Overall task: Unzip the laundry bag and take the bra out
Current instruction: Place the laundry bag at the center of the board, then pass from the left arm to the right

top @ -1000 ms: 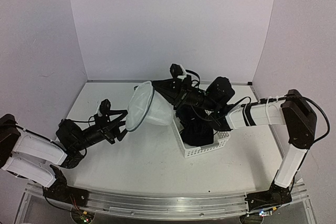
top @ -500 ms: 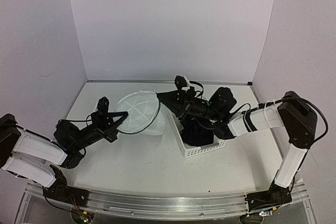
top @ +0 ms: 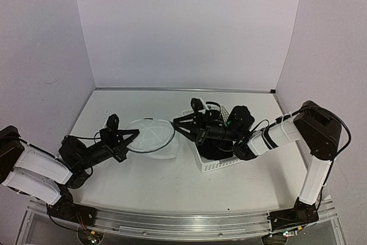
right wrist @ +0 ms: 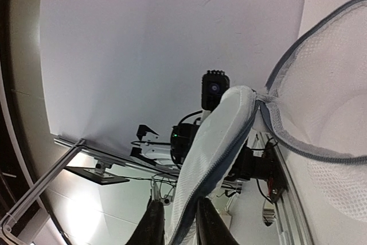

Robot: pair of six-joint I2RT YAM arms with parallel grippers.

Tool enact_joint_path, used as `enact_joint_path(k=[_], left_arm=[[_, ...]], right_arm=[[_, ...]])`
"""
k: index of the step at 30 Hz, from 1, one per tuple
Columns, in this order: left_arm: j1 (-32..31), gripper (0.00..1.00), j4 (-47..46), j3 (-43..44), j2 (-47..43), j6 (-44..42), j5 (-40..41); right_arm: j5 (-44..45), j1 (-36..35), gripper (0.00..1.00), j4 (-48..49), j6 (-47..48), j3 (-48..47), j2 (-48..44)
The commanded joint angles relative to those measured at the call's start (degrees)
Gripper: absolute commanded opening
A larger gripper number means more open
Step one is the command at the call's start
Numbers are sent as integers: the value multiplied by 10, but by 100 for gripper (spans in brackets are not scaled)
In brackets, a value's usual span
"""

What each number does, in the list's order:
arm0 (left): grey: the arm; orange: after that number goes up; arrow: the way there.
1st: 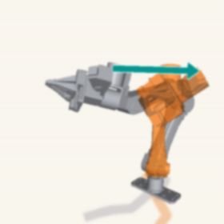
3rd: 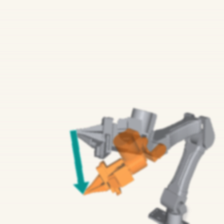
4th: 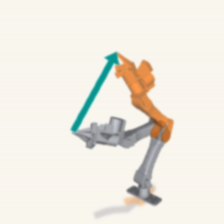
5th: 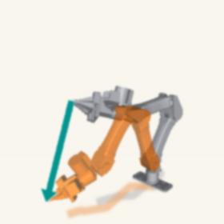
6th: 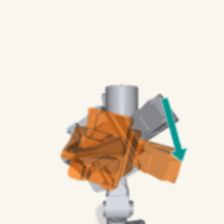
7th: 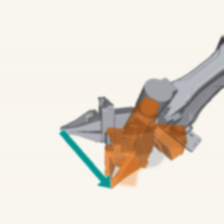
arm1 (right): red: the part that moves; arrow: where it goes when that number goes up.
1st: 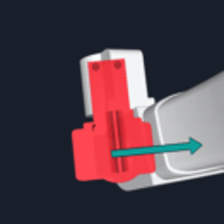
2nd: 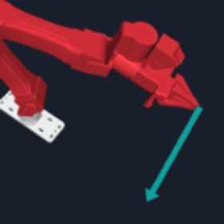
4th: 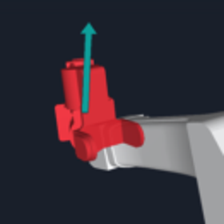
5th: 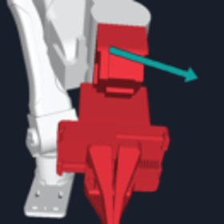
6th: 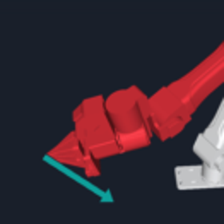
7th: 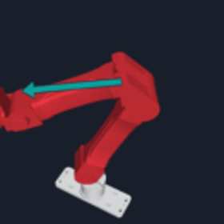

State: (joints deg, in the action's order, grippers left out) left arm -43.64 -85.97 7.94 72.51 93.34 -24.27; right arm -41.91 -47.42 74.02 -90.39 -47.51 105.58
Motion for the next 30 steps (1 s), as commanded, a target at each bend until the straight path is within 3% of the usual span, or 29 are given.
enact_joint_path(k=[1, 9, 16, 20, 25, 30], left_arm=[[-2, 0, 12, -4, 2, 11, 20], [-2, 0, 54, 3, 8, 18, 14], [-2, 0, 121, 5, -25, 25, 15], [-2, 0, 258, 26, -85, 15, 9], [-1, 0, 480, 84, -156, -23, 9], [14, 0, 503, 99, -159, -23, -6]], right_arm=[[-43, -5, 28, 19, 45, 22, 1], [-52, 0, 41, -57, 142, 56, -14], [-13, 1, 50, -317, 386, 54, -95], [51, 1, 53, -475, 546, 36, -152], [101, 1, 55, -557, 678, 28, -198], [131, 0, 56, -582, 779, 30, -232]])
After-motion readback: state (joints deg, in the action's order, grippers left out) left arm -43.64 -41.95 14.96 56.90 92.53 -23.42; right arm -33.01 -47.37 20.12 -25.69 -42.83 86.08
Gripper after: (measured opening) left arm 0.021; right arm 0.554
